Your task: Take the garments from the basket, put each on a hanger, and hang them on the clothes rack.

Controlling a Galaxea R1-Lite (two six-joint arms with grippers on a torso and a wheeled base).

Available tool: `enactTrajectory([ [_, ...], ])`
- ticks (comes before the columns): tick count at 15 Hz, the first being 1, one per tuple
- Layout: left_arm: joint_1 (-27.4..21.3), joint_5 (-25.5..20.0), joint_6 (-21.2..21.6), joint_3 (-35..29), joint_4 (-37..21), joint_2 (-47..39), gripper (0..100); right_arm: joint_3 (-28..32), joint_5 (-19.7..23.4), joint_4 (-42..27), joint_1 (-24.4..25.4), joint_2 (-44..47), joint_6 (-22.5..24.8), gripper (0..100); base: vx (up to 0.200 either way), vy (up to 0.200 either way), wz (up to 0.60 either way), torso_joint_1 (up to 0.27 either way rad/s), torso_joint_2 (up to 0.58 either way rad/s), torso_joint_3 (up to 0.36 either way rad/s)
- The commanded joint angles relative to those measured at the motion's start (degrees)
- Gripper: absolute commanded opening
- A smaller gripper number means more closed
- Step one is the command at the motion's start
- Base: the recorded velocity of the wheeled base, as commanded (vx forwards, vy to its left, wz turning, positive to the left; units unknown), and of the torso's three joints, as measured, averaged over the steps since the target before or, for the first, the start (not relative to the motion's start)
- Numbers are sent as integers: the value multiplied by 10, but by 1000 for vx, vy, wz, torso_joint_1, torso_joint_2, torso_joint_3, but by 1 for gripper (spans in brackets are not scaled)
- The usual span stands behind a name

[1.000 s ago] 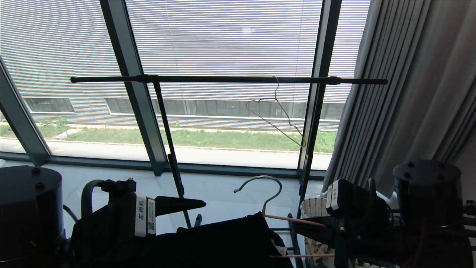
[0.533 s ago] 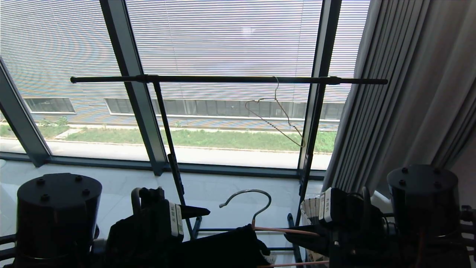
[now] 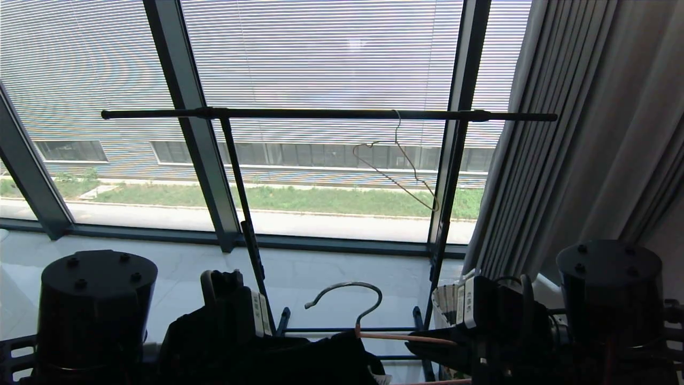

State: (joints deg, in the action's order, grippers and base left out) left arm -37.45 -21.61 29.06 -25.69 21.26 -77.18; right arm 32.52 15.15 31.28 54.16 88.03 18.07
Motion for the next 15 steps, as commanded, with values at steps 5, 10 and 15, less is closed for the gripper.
enactTrajectory([
  [5, 7, -1, -1, 0, 1, -3, 0, -1, -12, 0, 2, -8, 0, 100, 0, 0, 0, 0, 0, 0],
  [10, 72, 0, 0, 28, 65, 1, 0, -4, -61, 1, -29, -11, -2, 100, 0, 0, 0, 0, 0, 0],
  [15, 168, 5, -1, 13, 239, -32, 0, -1, -50, 18, -39, 17, -69, 100, 0, 0, 0, 0, 0, 0],
])
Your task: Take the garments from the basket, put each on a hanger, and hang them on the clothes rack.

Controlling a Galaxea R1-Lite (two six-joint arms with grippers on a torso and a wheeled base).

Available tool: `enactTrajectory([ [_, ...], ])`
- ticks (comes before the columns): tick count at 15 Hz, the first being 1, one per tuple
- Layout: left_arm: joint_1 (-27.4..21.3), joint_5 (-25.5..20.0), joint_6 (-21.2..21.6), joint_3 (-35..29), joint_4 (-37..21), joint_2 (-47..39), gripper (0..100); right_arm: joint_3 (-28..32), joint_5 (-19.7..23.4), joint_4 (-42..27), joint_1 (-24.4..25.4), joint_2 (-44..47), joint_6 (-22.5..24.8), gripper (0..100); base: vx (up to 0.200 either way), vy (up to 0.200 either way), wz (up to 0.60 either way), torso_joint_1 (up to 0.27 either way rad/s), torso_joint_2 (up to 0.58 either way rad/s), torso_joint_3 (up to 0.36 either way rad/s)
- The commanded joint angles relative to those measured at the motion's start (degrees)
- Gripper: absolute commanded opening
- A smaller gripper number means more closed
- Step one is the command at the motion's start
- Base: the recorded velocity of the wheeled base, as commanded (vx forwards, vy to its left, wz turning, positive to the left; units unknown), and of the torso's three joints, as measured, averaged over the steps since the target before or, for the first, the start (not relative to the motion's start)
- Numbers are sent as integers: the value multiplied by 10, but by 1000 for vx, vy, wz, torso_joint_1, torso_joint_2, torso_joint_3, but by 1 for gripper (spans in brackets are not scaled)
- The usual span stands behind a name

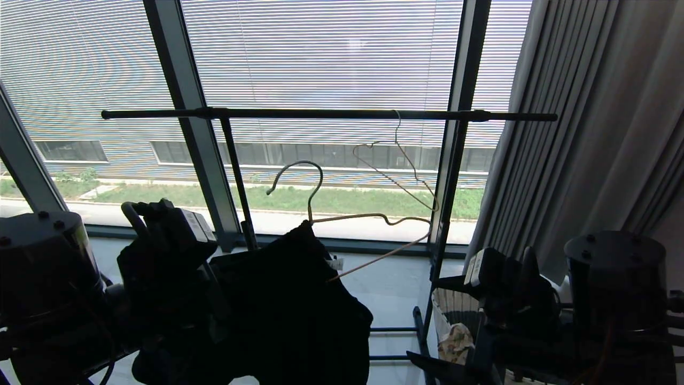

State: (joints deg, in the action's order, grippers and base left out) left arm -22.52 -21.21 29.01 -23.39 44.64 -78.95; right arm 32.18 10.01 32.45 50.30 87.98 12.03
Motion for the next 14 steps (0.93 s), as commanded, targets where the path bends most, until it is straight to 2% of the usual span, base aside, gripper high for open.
enactTrajectory([
  [1, 20, 2, -1, -26, 6, -15, 0, 4, 0, 35, 1, 39, -45, 100, 0, 0, 0, 0, 0, 0],
  [2, 20, 2, -1, -35, 6, -14, 0, 7, -1, 55, 2, 50, -68, 100, 0, 0, 0, 0, 0, 0],
  [4, 18, -1, -2, -62, 6, -15, 0, 48, -23, 117, 1, 118, -184, 100, 0, 0, 0, 0, 0, 0],
  [7, 18, -1, -3, -65, 6, -11, 0, 147, -110, 119, 0, 199, -272, 100, 0, 0, 0, 0, 0, 0],
  [9, 17, -5, -2, -65, 6, -9, 0, 179, -122, 119, -6, 231, -281, 100, 0, 0, 0, 0, 0, 0],
  [14, 5, -5, -2, -65, 6, -3, 0, 178, -123, 112, 5, 250, -278, 100, 0, 0, 0, 0, 0, 0],
])
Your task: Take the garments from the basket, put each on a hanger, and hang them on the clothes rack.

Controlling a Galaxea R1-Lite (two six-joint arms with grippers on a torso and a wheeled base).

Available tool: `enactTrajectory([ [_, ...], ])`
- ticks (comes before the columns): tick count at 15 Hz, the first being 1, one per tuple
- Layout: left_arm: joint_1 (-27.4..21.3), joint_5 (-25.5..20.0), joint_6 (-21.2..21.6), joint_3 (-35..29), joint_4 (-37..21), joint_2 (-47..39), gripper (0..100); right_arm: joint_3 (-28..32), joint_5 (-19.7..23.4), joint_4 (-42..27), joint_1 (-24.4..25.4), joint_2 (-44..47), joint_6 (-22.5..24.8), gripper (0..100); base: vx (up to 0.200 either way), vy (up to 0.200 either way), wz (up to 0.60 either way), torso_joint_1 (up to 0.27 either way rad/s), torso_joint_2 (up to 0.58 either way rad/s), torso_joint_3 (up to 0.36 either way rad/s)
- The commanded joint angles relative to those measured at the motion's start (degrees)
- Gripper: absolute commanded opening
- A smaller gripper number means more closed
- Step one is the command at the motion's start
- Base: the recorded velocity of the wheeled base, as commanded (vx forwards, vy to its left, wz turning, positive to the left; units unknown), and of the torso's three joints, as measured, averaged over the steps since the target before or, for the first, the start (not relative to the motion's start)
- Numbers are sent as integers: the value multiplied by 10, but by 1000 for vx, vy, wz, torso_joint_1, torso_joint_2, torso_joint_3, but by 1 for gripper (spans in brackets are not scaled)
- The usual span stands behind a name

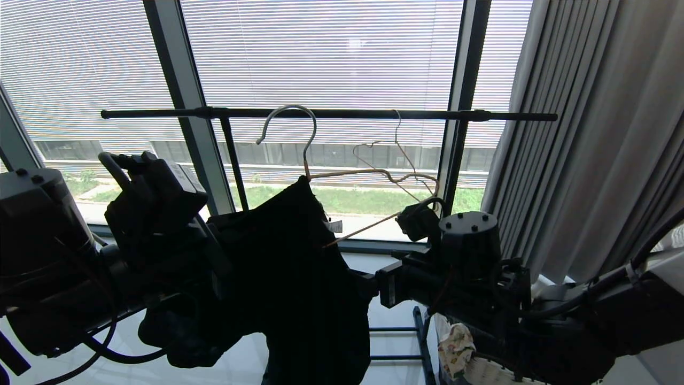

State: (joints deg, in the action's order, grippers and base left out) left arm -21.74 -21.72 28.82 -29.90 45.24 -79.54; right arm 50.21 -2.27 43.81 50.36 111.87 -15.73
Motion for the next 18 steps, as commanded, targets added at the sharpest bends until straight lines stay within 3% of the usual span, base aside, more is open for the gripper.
enactTrajectory([
  [1, -2, 0, 0, -1, 0, 2, 0, -6, -1, -6, 11, 12, 2, 100, 0, 0, 0, 0, 0, 0],
  [5, -2, 1, 0, -1, 0, 6, 0, -21, -29, -40, 23, 12, 17, 100, 0, 0, 0, 0, 0, 0],
  [6, 0, 3, -1, 2, 0, 11, 0, -30, -63, -52, 15, 10, 29, 100, 0, 0, 0, 0, 0, 0],
  [11, 12, 3, -15, 27, 0, 17, 0, -17, -160, -41, -89, 7, 69, 100, 0, 0, 0, 0, 0, 0],
  [14, 12, 3, -45, 55, -2, 15, 0, 15, -171, -29, -123, -10, 76, 100, 0, 0, 0, 0, 0, 0],
  [18, 12, 3, -48, 89, -2, -4, 0, 23, -170, -29, -145, -32, 104, 100, 0, 0, 0, 0, 0, 0],
])
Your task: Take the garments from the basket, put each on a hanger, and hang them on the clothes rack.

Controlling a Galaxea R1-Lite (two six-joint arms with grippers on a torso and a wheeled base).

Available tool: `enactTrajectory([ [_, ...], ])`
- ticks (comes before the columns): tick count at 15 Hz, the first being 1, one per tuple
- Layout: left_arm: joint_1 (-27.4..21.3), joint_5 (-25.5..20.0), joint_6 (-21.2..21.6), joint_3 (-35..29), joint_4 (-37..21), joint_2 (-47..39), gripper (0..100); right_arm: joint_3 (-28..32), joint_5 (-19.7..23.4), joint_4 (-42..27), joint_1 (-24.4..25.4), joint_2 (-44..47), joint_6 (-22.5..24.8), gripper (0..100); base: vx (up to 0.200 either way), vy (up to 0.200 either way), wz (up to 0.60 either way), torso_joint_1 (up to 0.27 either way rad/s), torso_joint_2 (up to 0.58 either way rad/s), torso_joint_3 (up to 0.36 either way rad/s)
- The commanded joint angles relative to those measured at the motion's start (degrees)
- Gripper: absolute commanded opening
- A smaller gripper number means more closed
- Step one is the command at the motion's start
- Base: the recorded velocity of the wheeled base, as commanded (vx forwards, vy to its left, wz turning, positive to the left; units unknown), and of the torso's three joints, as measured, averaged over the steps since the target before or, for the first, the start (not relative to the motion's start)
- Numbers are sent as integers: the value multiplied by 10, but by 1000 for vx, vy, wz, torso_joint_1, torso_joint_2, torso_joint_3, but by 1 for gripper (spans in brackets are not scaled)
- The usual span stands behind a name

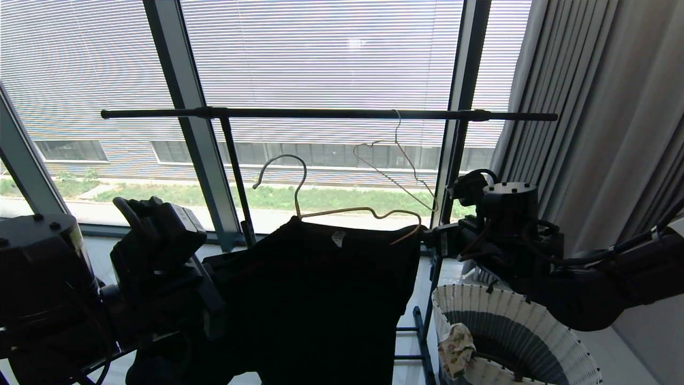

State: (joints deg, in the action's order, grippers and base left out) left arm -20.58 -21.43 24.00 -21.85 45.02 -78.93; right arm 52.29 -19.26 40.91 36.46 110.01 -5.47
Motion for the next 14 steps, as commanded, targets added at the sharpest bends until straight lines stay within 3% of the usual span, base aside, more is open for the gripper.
enactTrajectory([
  [1, 0, 0, 0, 9, 0, -15, 0, 2, 0, 0, -8, -16, 2, 100, 0, 0, 0, 0, 0, 0],
  [6, 1, 2, 2, 13, 0, -67, 0, 9, 11, 0, -18, -46, 20, 100, 0, 0, 0, 0, 0, 0],
  [9, 1, 38, -2, 11, 1, -100, 0, 12, 70, -21, -30, -97, 57, 100, 0, 0, 0, 0, 0, 0],
  [14, -1, 39, -3, -5, 3, -110, 0, 13, 155, -154, -37, -178, 105, 100, 0, 0, 0, 0, 0, 0],
])
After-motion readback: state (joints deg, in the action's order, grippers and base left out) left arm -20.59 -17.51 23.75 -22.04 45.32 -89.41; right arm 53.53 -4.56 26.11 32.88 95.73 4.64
